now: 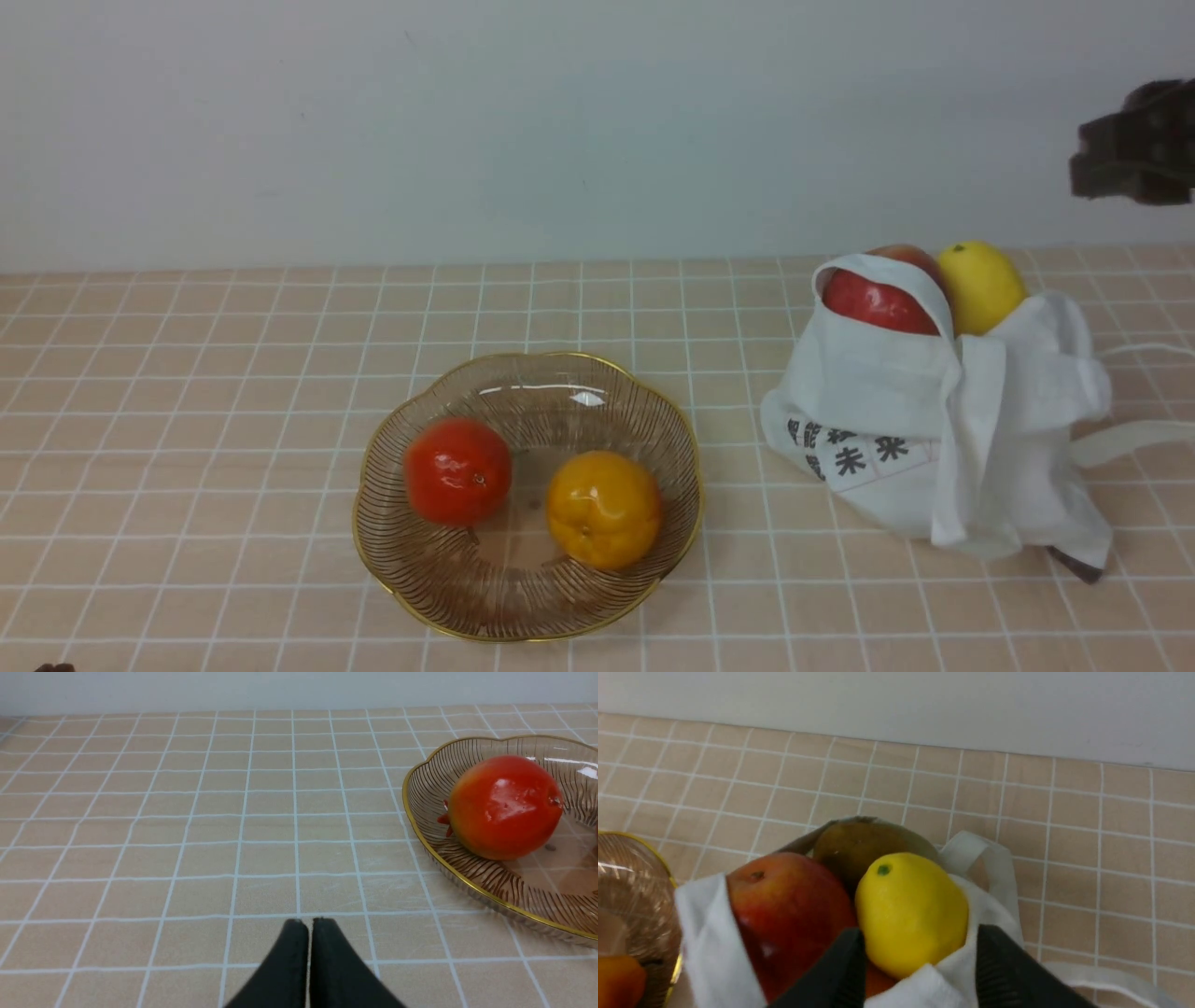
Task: Take the fruit out of the bag on the brown coffee tablecloth and place them on the plate.
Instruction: 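Reach into the cloth bag and grasp the lemon with the right gripper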
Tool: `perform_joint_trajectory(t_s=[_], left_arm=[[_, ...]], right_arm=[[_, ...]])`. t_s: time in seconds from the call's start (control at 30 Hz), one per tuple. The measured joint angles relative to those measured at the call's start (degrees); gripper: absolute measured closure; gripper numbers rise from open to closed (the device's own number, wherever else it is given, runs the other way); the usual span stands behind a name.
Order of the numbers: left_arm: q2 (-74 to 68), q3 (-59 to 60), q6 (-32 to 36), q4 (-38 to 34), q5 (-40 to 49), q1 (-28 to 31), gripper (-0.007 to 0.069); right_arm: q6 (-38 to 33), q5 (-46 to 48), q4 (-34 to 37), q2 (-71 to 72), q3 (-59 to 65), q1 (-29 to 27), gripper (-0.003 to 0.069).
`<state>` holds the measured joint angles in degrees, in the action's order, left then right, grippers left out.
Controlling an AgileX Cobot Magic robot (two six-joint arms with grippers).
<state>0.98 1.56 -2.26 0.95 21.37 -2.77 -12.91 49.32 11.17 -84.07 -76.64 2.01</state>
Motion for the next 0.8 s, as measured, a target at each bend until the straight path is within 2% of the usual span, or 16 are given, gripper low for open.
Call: perform_joint_trajectory(t_s=[0.07, 0.1, 0.13, 0.17, 0.2, 0.23, 0.4, 0.57, 0.8], left_arm=[[0.00, 0.00, 0.00, 0.00, 0.00, 0.00, 0.0632], [0.00, 0.00, 0.00, 0.00, 0.00, 0.00, 0.0632], [0.00, 0.00, 0.00, 0.00, 0.00, 0.00, 0.0632], [0.00, 0.00, 0.00, 0.00, 0.00, 0.00, 0.0632], [0.00, 0.00, 0.00, 0.00, 0.00, 0.00, 0.0632], [0.00, 0.00, 0.00, 0.00, 0.00, 0.00, 0.0632], [0.00, 0.00, 0.00, 0.00, 0.00, 0.00, 0.0632], [0.00, 0.00, 0.00, 0.00, 0.00, 0.00, 0.0632], [0.00, 0.00, 0.00, 0.00, 0.00, 0.00, 0.0632]], right_arm=[[-0.38, -0.23, 0.19, -2.69, -0.81, 0.00, 0.0232], [-0.38, -0.31, 0.19, -3.07, -0.92, 0.00, 0.0223], [-0.58, -0.45, 0.75, -6.18, -1.78, 0.05, 0.0163], [-0.58, -0.45, 0.71, -6.51, -1.86, 0.05, 0.0149], [-0.72, -0.58, 1.13, -9.31, -2.46, 0.05, 0.0095], [-0.86, -0.63, 1.26, -10.40, -2.62, 0.05, 0.0076], [-1.71, -0.70, 2.26, -13.26, -2.82, 0.05, 0.0048], [-5.26, -1.90, 5.05, -13.77, -2.89, 0.05, 0.0048], [-6.63, -2.72, 5.67, -16.62, -2.95, 0.05, 0.0050]])
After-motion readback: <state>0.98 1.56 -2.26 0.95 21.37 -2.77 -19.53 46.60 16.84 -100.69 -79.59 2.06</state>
